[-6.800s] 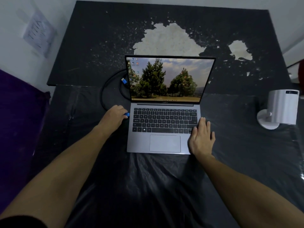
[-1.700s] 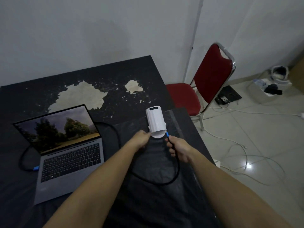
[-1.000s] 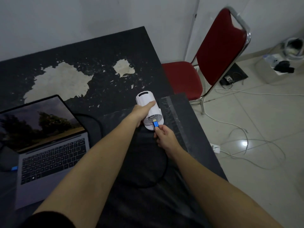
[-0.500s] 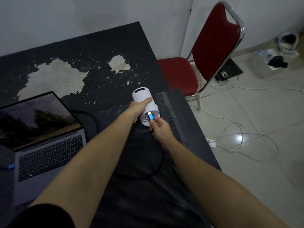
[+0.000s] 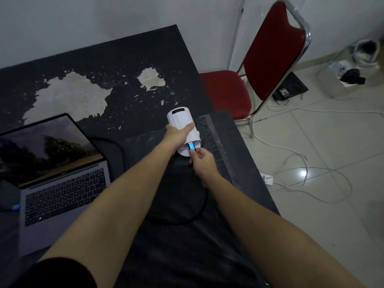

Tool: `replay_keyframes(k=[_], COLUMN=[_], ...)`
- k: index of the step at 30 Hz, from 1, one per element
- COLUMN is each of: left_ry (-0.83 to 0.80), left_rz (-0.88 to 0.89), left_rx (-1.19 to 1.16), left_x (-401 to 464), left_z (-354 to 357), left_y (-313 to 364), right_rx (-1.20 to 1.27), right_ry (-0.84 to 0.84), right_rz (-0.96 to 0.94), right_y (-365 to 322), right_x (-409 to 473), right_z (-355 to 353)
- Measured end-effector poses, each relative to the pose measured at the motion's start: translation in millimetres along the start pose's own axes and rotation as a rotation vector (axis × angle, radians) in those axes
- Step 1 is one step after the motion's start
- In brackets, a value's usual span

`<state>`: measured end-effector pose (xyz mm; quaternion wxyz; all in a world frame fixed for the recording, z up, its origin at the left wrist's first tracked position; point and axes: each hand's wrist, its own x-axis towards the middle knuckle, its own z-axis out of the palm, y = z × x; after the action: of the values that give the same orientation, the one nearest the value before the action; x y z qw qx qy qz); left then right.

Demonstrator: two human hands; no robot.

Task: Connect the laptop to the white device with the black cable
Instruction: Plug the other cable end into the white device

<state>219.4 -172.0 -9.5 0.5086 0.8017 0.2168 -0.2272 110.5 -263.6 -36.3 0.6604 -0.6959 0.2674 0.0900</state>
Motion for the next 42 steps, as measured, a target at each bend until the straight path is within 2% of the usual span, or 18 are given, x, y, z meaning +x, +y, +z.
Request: replay_keyframes(k=[14,28,33,38,42], left_ry=[0.024,-0.031,-0.013,0.020,0.016], left_rz=[0.020,0.078,0.080,0.080,0.063], left_rx=[0.032,0.037,-0.017,-0.047,-0.056], left_x=[1.1,-7.1,-9.5,-13.5,-27.0], left_z=[6.2,5.6,6.8,10.6,2.0], left_y=[-8.7,-23.4,-24.7,-27.7,-29.1], right_rx=[-0.025,-0.010,-0.065,-0.131,-0.266], right_ry=[0.002,-0.004,0.008,-0.056,-0.084], right_rz=[0.039,0.056,0.047,0.041,0.028], right_y=[3.3,19.6,16.8,11.3,2.9], right_x=[1.9,-2.9,-4.3,-4.1,-9.8], right_z=[0.0,6.2,7.6,0.4,-6.2])
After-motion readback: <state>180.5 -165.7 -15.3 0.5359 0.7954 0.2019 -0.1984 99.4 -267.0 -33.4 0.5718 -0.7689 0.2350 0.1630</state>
